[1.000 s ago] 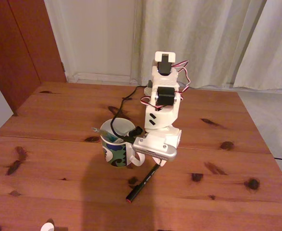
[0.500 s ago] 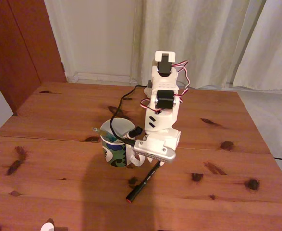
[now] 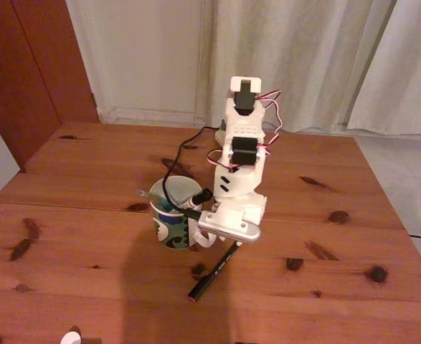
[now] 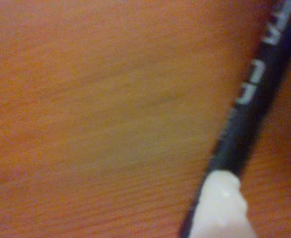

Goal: Clean up the desk and place the pens and markers into the cup

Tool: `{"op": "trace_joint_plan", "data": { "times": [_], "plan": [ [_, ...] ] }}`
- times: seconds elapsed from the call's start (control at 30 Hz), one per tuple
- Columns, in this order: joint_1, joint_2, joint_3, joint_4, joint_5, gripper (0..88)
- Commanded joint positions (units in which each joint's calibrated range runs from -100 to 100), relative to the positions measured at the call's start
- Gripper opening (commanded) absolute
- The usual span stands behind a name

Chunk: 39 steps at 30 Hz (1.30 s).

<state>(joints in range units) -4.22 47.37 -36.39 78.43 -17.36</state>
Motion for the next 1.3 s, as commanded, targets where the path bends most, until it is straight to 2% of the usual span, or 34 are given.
{"op": "trace_joint_plan", "data": {
  "times": [0.0, 0.53, 0.87, 1.27],
  "plan": [
    [0.7, -1.5, 2.2, -0.9, 0.0, 12.7],
    [-0.2, -1.7, 2.6, -1.1, 0.1, 12.7],
    [-5.3, -1.6, 1.6, -1.0, -0.3, 12.7],
    [-4.6, -1.6, 1.5, -1.0, -0.1, 12.6]
  ]
}}
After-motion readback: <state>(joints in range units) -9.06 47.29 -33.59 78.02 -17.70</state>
